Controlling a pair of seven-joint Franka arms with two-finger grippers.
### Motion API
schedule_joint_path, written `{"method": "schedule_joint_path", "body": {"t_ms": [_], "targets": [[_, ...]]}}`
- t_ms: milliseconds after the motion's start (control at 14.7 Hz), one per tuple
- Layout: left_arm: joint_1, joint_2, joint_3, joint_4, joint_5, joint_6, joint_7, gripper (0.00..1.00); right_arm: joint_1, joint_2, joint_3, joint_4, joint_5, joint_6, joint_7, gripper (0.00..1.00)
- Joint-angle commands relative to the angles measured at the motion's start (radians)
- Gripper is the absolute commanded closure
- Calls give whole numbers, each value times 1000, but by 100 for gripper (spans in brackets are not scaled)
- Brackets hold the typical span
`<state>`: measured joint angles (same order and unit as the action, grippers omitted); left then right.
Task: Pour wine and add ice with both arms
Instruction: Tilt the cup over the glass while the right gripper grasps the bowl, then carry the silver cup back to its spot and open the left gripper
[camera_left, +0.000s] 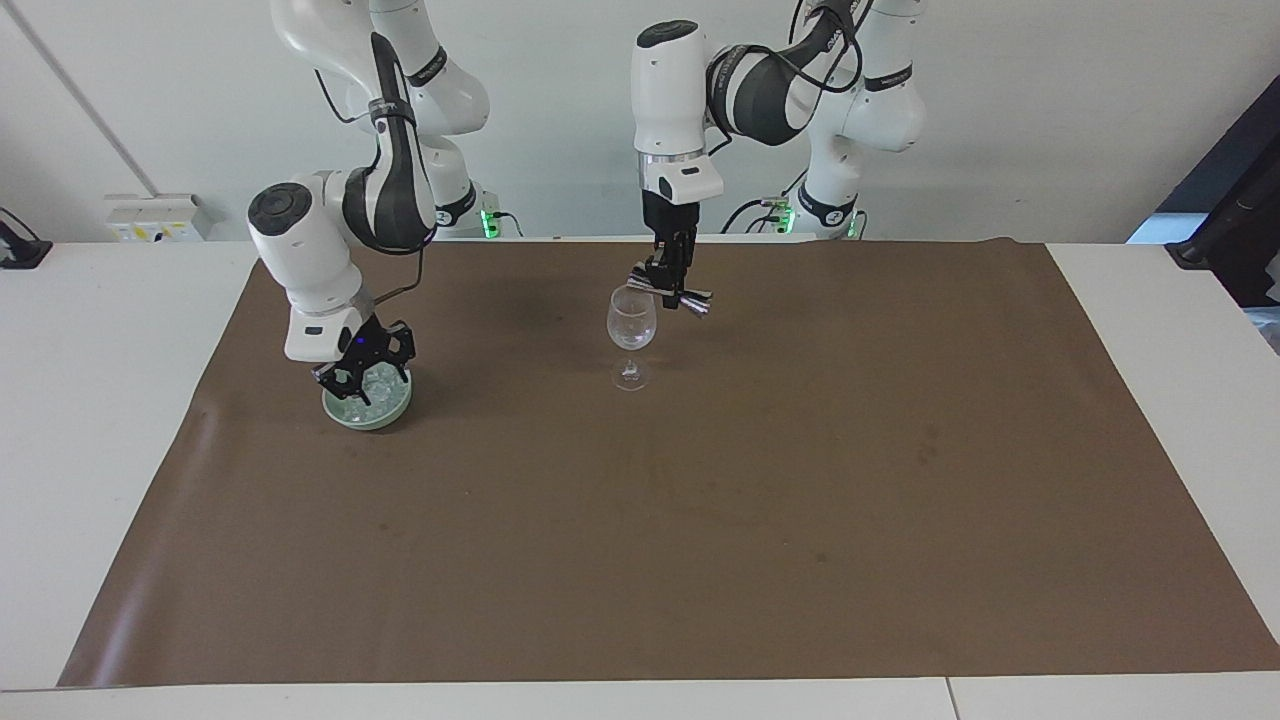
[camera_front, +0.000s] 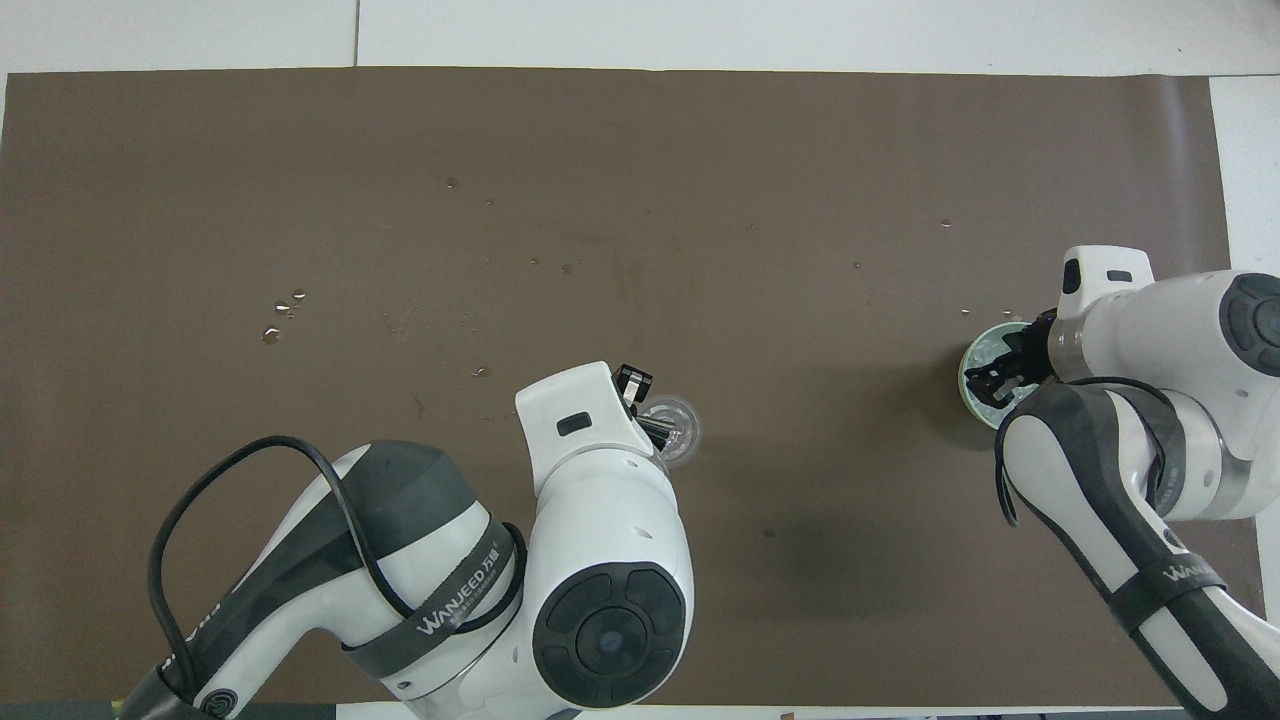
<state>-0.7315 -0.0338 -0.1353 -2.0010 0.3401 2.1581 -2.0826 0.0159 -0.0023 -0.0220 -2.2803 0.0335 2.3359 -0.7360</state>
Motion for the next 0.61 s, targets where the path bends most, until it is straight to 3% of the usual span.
{"method": "schedule_joint_path", "body": {"t_ms": [0,273,546], "targets": [[-17,8,6,27,30,-35,-40,100,-13,-16,1,-25,16,6,-52,42],[0,11,6,42,16,-31,-51,100,-42,-18,1,-34,16,8,-100,42],[95,3,17,39,-174,17,-33,100,-50,-28,-1,-65,16,19,-118,43]]}}
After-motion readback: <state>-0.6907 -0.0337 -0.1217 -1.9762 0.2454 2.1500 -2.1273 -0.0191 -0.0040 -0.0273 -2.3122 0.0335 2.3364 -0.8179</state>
